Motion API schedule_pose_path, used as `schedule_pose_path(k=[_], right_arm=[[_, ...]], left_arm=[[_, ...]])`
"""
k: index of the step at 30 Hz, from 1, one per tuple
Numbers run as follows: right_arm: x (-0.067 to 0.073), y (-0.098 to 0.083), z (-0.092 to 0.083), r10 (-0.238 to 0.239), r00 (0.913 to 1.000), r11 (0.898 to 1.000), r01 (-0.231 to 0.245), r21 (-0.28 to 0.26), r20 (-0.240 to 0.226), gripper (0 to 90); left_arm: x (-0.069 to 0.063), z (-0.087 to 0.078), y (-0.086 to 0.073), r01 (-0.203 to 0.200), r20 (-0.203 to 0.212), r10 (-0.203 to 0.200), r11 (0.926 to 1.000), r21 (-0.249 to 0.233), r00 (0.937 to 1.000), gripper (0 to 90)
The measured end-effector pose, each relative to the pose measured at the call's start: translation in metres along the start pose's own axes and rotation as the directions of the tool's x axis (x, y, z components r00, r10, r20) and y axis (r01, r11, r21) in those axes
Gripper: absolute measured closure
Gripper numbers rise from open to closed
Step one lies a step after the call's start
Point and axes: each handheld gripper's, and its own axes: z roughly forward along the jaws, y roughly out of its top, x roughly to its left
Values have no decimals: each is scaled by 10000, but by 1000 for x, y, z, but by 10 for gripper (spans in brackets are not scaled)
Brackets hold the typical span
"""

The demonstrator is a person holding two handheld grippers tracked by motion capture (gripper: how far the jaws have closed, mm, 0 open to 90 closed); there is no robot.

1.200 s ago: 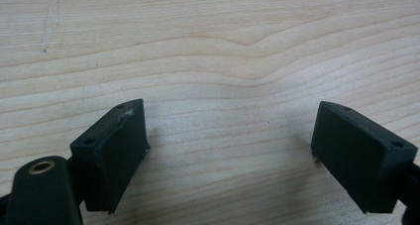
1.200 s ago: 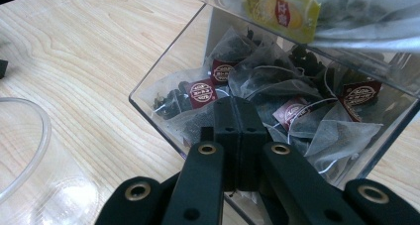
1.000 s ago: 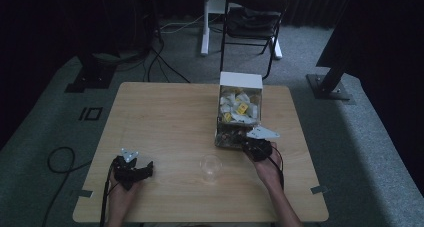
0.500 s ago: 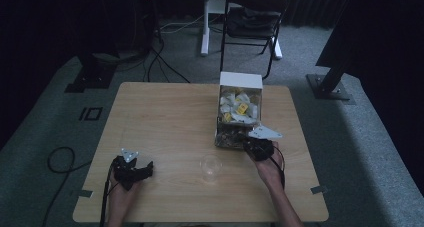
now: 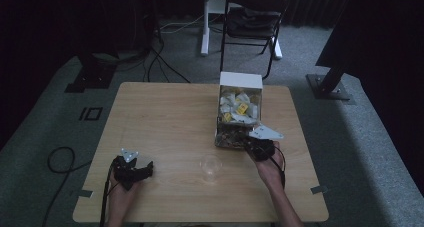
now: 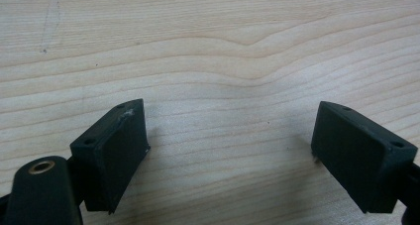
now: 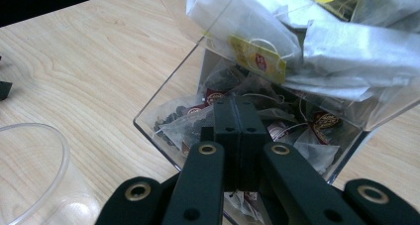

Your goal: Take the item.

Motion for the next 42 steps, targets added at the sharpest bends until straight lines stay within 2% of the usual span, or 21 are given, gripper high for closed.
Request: schedule_pose_path(k=[18, 42], right_arm=[[3, 8, -10, -78, 9998, 9991, 85, -405, 156, 900], [11, 16, -19, -245, 9997, 9975, 250, -655, 74, 900]], left_arm=[[0, 0, 0, 9, 1, -9, 10000, -11, 10000, 149], [0, 0, 0, 36, 1, -36, 10000, -26, 10000, 149]])
